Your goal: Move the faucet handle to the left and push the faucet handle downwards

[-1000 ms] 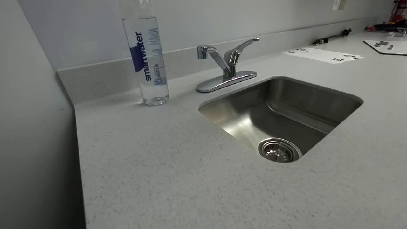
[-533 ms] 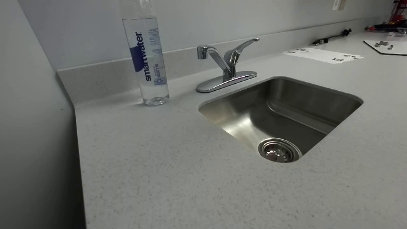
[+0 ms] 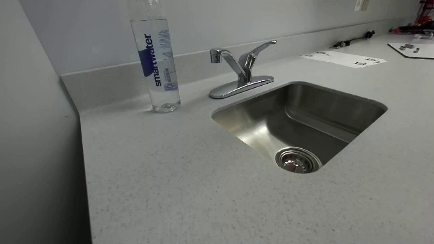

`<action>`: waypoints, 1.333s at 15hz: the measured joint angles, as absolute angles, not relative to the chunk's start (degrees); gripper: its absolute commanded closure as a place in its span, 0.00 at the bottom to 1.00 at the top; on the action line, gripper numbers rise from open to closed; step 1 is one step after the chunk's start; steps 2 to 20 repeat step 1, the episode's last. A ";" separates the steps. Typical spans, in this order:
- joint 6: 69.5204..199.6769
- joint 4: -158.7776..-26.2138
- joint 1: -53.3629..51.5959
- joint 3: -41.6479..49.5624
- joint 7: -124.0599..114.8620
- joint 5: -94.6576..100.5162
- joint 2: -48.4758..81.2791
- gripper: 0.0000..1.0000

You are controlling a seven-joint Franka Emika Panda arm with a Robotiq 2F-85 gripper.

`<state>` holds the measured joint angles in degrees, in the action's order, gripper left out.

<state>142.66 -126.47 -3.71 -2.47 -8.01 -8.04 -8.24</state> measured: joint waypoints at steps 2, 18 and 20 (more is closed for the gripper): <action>142.66 -126.47 -3.71 -2.47 -8.01 -8.04 -8.24 0.00; 142.66 -126.47 -3.71 -2.47 -8.01 -8.04 -8.24 0.00; 142.66 -126.47 -3.71 -2.47 -8.01 -8.04 -8.24 0.00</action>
